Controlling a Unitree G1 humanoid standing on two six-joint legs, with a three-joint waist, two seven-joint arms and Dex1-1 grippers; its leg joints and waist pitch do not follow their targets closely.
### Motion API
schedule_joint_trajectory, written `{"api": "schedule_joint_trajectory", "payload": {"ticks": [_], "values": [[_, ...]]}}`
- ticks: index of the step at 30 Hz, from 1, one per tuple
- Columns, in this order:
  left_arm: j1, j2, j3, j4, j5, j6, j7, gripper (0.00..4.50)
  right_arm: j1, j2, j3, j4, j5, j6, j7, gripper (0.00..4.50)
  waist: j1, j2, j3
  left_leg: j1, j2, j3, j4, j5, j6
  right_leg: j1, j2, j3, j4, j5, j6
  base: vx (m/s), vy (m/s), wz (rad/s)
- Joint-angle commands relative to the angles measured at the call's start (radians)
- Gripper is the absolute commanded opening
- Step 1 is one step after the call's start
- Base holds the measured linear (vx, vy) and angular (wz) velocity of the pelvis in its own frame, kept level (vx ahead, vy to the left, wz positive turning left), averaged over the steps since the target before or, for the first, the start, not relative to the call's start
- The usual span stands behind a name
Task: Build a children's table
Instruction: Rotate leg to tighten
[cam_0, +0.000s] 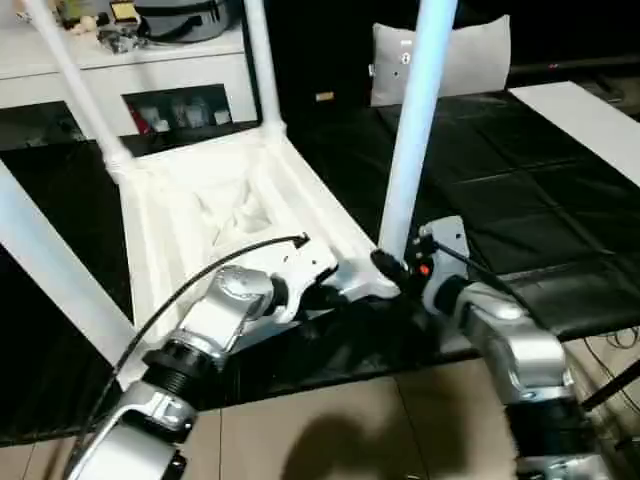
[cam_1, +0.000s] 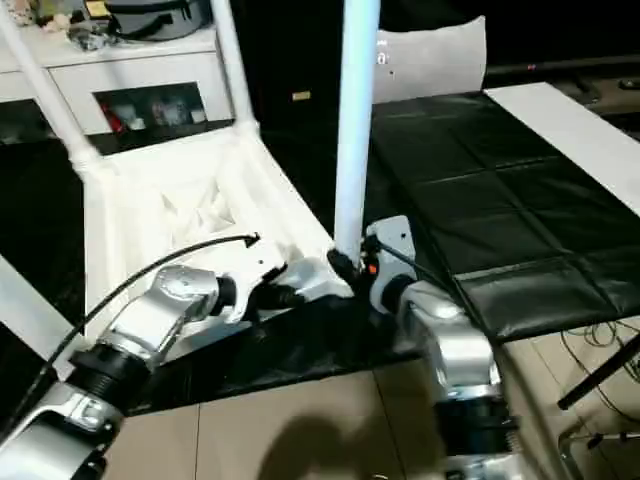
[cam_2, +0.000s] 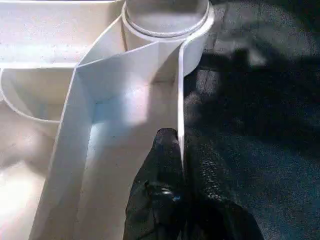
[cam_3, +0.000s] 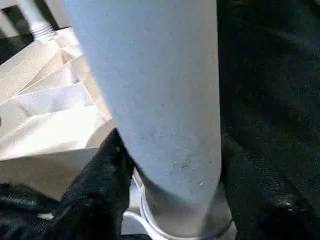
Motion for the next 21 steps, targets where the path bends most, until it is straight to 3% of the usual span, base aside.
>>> {"api": "schedule_joint_trajectory", "payload": {"ticks": [1,3,4,7,10,14,17,21], "values": [[-0.018,0.005,0.008,-0.03,-0.016,-0.029,-0.002,0.0,0.012,0.007,0.022,-0.016,0.007,0.019,0.003,3.07,0.009,-0.001,-0.071,-0.017,0.03,-0.004,-0.069,-0.051,0.079,0.071,-0.047,0.054,-0.059,-0.192,-0.163,0.0,0.0,0.0],[-0.005,0.029,-0.004,-0.036,-0.016,-0.053,-0.031,0.0,0.034,-0.057,0.056,-0.026,-0.011,-0.028,0.055,3.14,0.014,-0.002,-0.071,-0.019,0.029,-0.003,-0.067,-0.04,0.088,0.075,-0.05,0.052,-0.055,-0.163,-0.176,0.0,0.0,0.0],[-0.003,0.03,-0.006,-0.038,-0.016,-0.056,-0.035,0.0,0.037,-0.064,0.056,-0.027,-0.009,-0.032,0.063,3.27,0.015,-0.006,-0.071,-0.019,0.03,-0.003,-0.067,-0.043,0.09,0.076,-0.05,0.053,-0.056,-0.164,-0.175,0.0,0.0,0.0],[0.008,0.041,-0.013,-0.046,-0.018,-0.07,-0.062,0.0,0.048,-0.099,0.046,-0.031,-0.002,-0.054,0.103,3.49,0.023,-0.004,-0.069,-0.016,0.032,0.001,-0.068,-0.069,0.096,0.074,-0.053,0.054,-0.06,-0.203,-0.174,0.0,0.0,0.0],[0.02,0.073,-0.026,-0.039,-0.008,-0.105,-0.103,0.0,0.075,-0.208,0.048,-0.043,0.017,-0.089,0.247,3.7,0.028,-0.008,-0.065,-0.016,0.033,0.002,-0.07,-0.102,0.092,0.076,-0.051,0.054,-0.064,-0.251,-0.157,0.0,0.0,0.0],[0.027,0.105,-0.043,-0.033,-0.008,-0.157,-0.161,0.0,0.084,-0.283,0.032,-0.044,0.052,-0.111,0.346,4.01,0.033,-0.01,-0.065,-0.016,0.034,0.002,-0.07,-0.102,0.1,0.074,-0.053,0.055,-0.067,-0.277,-0.15,0.0,0.0,0.0],[0.036,0.133,-0.063,-0.038,-0.014,-0.213,-0.231,0.0,0.085,-0.339,0.026,-0.038,0.078,-0.129,0.424,4.24,0.033,-0.011,-0.065,-0.016,0.036,0.001,-0.07,-0.095,0.102,0.073,-0.052,0.056,-0.064,-0.264,-0.155,0.0,0.0,0.0],[0.043,0.17,-0.095,-0.044,-0.009,-0.251,-0.31,0.0,0.081,-0.394,0.038,-0.025,0.097,-0.154,0.517,4.44,0.049,-0.011,-0.069,-0.013,0.038,0.004,-0.065,-0.074,0.121,0.07,-0.053,0.056,-0.058,-0.235,-0.178,0.0,0.0,0.0]]}}
